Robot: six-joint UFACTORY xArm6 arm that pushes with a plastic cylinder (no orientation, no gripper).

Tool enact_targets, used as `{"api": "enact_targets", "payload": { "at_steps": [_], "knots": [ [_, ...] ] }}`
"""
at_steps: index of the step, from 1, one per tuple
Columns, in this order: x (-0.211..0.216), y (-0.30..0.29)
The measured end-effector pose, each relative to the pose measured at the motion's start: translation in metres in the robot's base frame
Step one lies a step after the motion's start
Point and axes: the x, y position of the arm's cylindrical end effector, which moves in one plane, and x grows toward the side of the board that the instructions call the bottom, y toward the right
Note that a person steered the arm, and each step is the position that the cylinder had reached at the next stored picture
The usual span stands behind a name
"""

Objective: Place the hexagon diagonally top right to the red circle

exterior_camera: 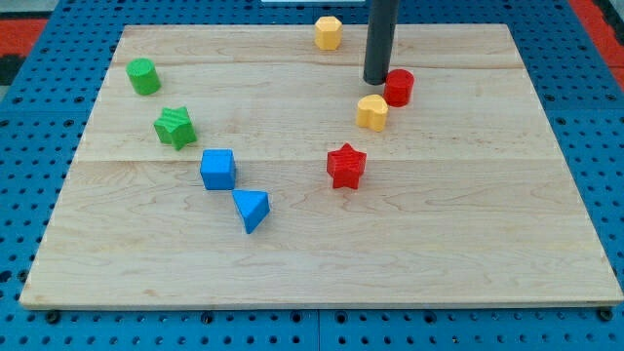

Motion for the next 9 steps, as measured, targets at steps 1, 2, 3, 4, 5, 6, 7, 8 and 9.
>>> {"api": "enact_targets", "payload": {
  "at_steps": [1,2,3,4,5,6,7,8,9],
  "knots": [
    [-0.023,-0.046],
    [-0.079,-0.086],
    [-0.105,-0.092],
    [-0.110,-0.064],
    [-0.110,-0.067],
    [-0.112,-0.047],
    [-0.079,0.027],
    [-0.037,0.013],
    [-0.020,0.079]
  ]
}}
